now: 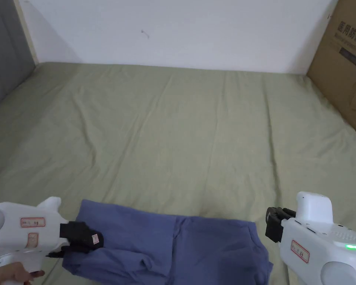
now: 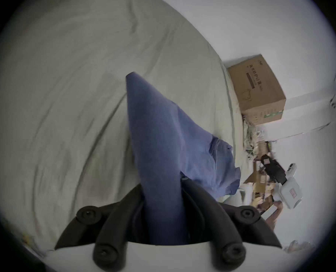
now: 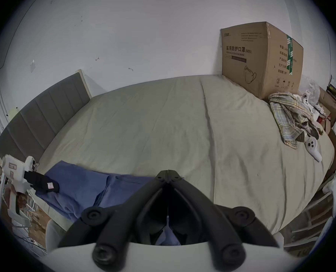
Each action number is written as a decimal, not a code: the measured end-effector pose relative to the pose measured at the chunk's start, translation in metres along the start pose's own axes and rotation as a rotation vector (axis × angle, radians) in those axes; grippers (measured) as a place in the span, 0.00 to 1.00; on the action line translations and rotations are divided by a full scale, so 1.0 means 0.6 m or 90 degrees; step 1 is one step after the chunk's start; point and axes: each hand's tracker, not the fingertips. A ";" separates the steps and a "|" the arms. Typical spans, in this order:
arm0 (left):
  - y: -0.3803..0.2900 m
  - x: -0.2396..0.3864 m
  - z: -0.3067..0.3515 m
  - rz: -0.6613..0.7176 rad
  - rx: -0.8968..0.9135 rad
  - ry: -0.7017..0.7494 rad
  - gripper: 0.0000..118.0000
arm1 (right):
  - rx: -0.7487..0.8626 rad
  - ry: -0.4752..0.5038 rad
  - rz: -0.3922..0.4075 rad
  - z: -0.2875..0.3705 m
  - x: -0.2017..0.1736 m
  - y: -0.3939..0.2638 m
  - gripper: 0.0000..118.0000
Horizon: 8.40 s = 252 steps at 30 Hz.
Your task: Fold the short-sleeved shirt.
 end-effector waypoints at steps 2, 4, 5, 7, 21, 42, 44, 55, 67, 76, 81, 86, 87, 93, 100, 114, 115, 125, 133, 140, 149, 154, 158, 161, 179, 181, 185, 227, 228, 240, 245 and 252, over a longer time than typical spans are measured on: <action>0.004 0.055 0.010 -0.059 0.014 0.020 0.07 | 0.005 0.000 -0.002 0.004 0.010 0.001 0.01; 0.006 0.114 0.019 -0.104 0.015 0.032 0.07 | 0.013 0.002 -0.026 0.010 0.025 0.004 0.01; 0.006 0.142 0.017 -0.126 0.018 0.036 0.07 | 0.018 0.008 -0.041 0.012 0.035 0.004 0.01; 0.000 0.200 0.013 -0.176 0.017 0.047 0.07 | 0.024 0.007 -0.054 0.017 0.050 0.005 0.01; -0.109 0.452 -0.248 -0.393 -0.152 -0.020 0.56 | 0.033 -0.021 -0.171 0.053 0.182 -0.029 0.01; -0.075 0.312 -0.258 -0.196 -0.104 0.046 0.03 | 0.012 -0.014 -0.183 0.042 0.192 -0.044 0.01; -0.092 0.324 -0.275 -0.188 -0.123 0.035 0.03 | 0.010 -0.013 -0.181 0.042 0.192 -0.044 0.01; -0.151 0.435 -0.352 -0.317 -0.153 0.030 0.03 | 0.007 -0.030 -0.193 0.046 0.211 -0.048 0.01; -0.185 0.454 -0.364 -0.343 -0.182 -0.057 0.03 | -0.001 -0.042 -0.192 0.056 0.221 -0.053 0.01; -0.092 0.314 -0.196 -0.168 -0.045 -0.147 0.03 | -0.020 0.028 -0.123 0.045 0.163 -0.013 0.01; -0.070 0.185 -0.132 -0.067 0.020 -0.114 0.03 | -0.109 0.138 -0.092 -0.012 0.089 0.004 0.01; -0.088 0.100 -0.120 0.004 0.019 -0.125 0.03 | -0.284 0.153 -0.090 -0.117 0.023 -0.018 0.01; -0.093 0.089 -0.122 0.005 0.019 -0.124 0.03 | -0.304 0.143 -0.062 -0.135 0.013 -0.030 0.01; -0.104 0.048 -0.151 0.052 -0.009 -0.183 0.06 | -0.341 0.118 -0.059 -0.162 0.001 -0.052 0.01; -0.084 0.057 -0.218 0.079 -0.060 -0.254 0.92 | -0.335 0.099 -0.045 -0.153 -0.012 -0.056 0.01; -0.060 0.101 -0.331 0.143 -0.097 -0.359 0.77 | -0.328 0.111 -0.077 -0.153 0.004 -0.061 0.01; -0.061 0.102 -0.332 0.121 -0.092 -0.325 0.25 | -0.328 0.111 -0.079 -0.153 0.005 -0.061 0.01; -0.048 0.084 -0.318 0.137 -0.127 -0.280 0.12 | -0.205 0.104 -0.050 -0.101 -0.019 -0.024 0.01; -0.003 0.019 -0.187 0.067 -0.071 -0.155 0.12 | 0.077 0.069 0.040 -0.018 -0.122 0.066 0.01; 0.047 -0.085 -0.032 0.025 -0.025 0.048 0.12 | 0.215 0.062 0.080 0.030 -0.200 0.065 0.01; 0.096 -0.162 0.079 -0.103 -0.005 0.428 0.12 | 0.243 0.024 0.068 0.029 -0.229 0.054 0.01; 0.123 -0.198 0.077 -0.158 -0.001 0.563 0.12 | 0.233 0.014 0.073 0.013 -0.240 0.054 0.01; 0.128 -0.202 0.069 -0.170 0.055 0.619 0.51 | 0.224 0.018 0.084 0.007 -0.247 0.053 0.01; 0.123 -0.192 0.074 -0.157 0.068 0.597 0.94 | 0.218 0.020 0.091 0.003 -0.249 0.052 0.01; -0.006 0.095 0.090 -0.229 0.232 0.386 0.00 | 0.192 0.032 0.064 0.045 -0.179 0.055 0.01; -0.024 0.145 0.098 -0.261 0.274 0.395 0.00 | 0.200 0.028 0.062 0.055 -0.167 0.062 0.01; -0.054 0.235 0.116 -0.285 0.402 0.380 0.00 | 0.223 0.018 0.054 0.079 -0.143 0.085 0.01; -0.142 0.446 0.161 -0.390 0.680 0.259 0.91 | 0.364 -0.040 0.090 0.162 -0.107 0.182 0.75; -0.143 0.447 0.161 -0.390 0.687 0.267 0.91 | 0.362 -0.039 0.090 0.162 -0.106 0.182 0.75; -0.132 0.431 0.164 -0.357 0.622 0.214 0.91 | 0.370 -0.057 0.100 0.162 -0.109 0.177 0.75; -0.135 0.432 0.163 -0.372 0.617 0.219 0.91 | 0.367 -0.058 0.098 0.163 -0.106 0.175 0.75; -0.136 0.431 0.149 -0.376 0.619 0.258 0.91 | 0.359 -0.069 0.110 0.156 -0.106 0.168 0.75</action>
